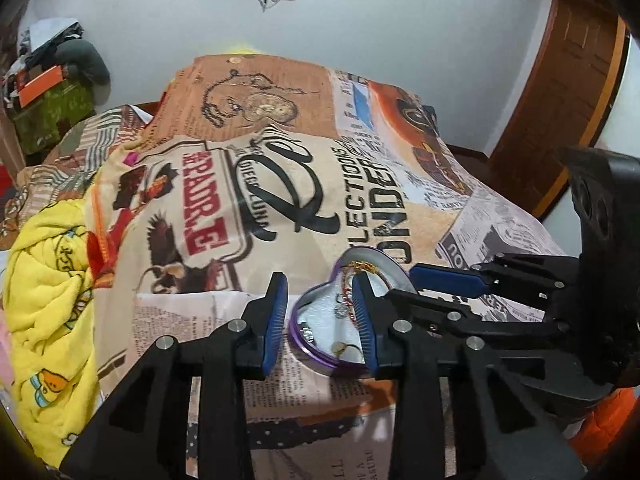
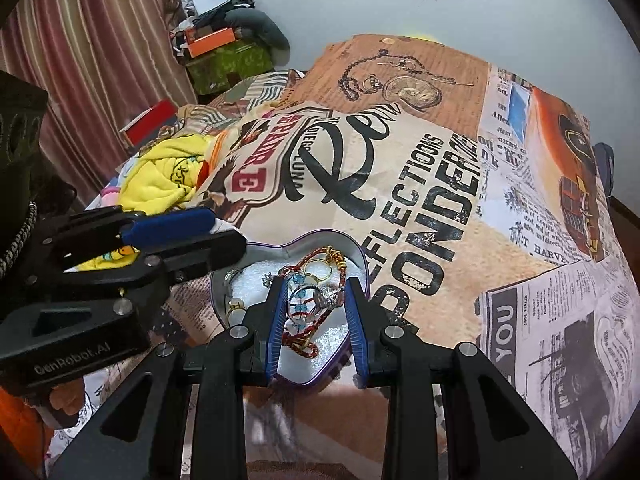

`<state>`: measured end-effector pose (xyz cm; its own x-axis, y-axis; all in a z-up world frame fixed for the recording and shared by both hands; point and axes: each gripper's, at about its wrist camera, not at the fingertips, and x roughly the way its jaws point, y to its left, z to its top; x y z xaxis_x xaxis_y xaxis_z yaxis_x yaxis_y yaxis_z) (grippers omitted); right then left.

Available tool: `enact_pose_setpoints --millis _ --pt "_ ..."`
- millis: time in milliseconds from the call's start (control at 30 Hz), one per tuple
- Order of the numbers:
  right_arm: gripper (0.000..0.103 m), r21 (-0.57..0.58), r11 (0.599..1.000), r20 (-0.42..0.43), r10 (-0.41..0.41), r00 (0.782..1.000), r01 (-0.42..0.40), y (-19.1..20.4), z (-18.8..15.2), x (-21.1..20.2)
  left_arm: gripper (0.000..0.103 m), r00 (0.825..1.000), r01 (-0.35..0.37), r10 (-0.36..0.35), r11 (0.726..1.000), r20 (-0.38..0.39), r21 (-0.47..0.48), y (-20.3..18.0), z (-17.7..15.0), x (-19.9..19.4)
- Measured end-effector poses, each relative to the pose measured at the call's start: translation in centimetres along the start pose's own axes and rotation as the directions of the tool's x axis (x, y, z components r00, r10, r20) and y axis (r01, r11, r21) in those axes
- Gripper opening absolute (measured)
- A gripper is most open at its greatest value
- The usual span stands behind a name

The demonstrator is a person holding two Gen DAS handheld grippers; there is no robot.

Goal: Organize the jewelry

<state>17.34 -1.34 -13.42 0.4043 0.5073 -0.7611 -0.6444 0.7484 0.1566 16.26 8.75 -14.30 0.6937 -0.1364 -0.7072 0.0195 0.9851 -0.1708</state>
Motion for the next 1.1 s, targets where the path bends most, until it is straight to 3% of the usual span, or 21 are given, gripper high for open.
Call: enact_pose_setpoints --millis 233,400,600,767,1000,1100 --pt "0.04 -0.007 0.999 0.014 -0.05 0.999 0.05 0.4 0.2 -1.0 0.039 0.998 -0.044 0.045 0.999 0.043 -0.024 1.0 0.3 -2.3" --pt "0.041 -0.006 0.998 0.046 -0.058 0.997 0.058 0.7 0.7 -2.9 0.039 0.995 -0.058 0.061 0.998 0.081 -0.034 1.0 0.6 -4.6" --pt "0.041 -0.005 0.997 0.137 -0.082 0.987 0.083 1.6 1.2 -7.4 0.039 0.98 -0.086 0.087 0.996 0.179 -0.017 -0.4 1.2 -9.1" --pt "0.041 0.024 0.994 0.287 -0.108 0.952 0.106 2.6 1.5 -13.9 0.039 0.941 -0.092 0.087 0.996 0.326 0.0 -2.4 1.7 -15.2" --pt "0.042 0.061 0.987 0.515 -0.16 0.842 0.15 5.4 0.1 -23.2 0.047 0.846 -0.111 0.081 0.993 0.526 0.025 -5.6 0.6 -23.5" --pt "0.051 0.08 0.982 0.572 -0.184 0.799 0.169 6.6 -0.8 -25.6 0.053 0.807 -0.124 0.086 0.992 0.584 0.026 -6.6 -0.5 -26.1"
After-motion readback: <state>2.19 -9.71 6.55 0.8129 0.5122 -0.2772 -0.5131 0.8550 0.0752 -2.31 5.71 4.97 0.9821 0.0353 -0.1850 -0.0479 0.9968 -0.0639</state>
